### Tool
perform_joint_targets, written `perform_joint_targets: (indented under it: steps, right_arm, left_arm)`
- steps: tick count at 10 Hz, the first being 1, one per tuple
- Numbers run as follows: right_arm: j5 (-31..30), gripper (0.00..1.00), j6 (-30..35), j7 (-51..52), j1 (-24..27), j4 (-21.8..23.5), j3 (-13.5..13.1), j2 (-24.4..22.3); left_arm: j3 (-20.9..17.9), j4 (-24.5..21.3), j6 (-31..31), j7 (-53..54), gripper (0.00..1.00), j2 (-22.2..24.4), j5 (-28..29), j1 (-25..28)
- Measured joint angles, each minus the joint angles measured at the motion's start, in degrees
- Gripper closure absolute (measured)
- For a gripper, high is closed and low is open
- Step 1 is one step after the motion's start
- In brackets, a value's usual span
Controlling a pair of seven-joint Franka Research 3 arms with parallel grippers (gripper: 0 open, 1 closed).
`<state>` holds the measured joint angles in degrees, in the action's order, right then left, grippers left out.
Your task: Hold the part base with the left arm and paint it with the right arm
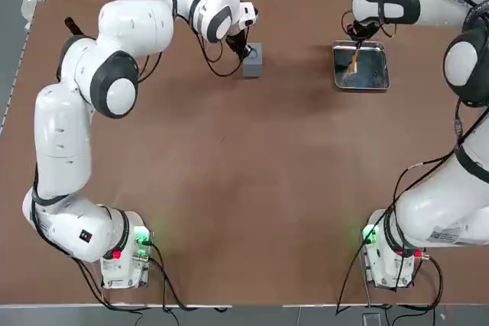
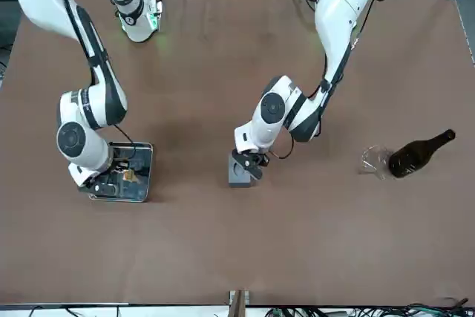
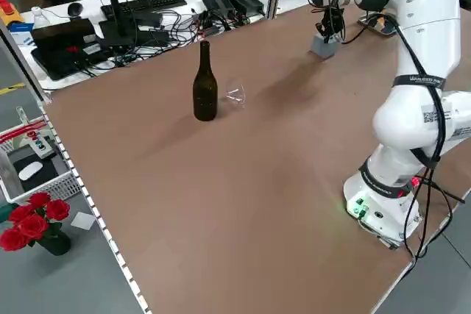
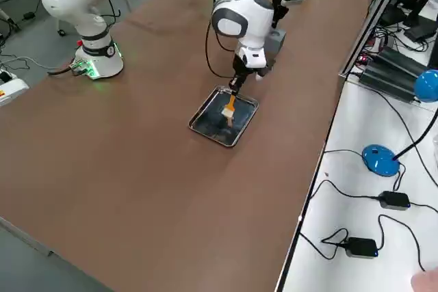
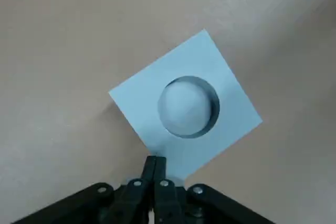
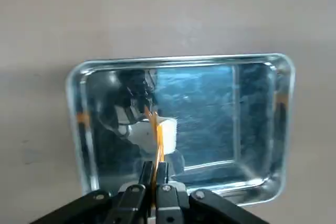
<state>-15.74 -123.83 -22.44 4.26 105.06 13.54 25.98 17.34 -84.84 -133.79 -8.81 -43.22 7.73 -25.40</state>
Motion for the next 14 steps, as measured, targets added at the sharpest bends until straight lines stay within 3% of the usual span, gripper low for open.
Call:
perform_joint_targets:
  steps: [3,5,8,14]
  right_arm:
    - [1.7,0.96,2.7,-2.8,0.0,-0.1,3.7,-0.1]
    - [5.3,0.96,4.4,-0.7,0.2,-0.3,4.0,-1.0]
    - [13.1,0.96,2.9,15.2,1.9,-0.3,-0.2,-1.4]
    - [13.5,0.96,-2.6,31.6,2.9,0.6,-8.2,-0.5]
  left_arm:
    - [0.0,0.0,0.0,0.0,0.96,0.0,0.0,0.0]
    - [0.0,0.0,0.0,0.0,0.96,0.0,0.0,0.0]
    - [0.0,0.0,0.0,0.0,0.96,0.0,0.0,0.0]
    - [0.0,0.0,0.0,0.0,0.96,0.0,0.0,0.0]
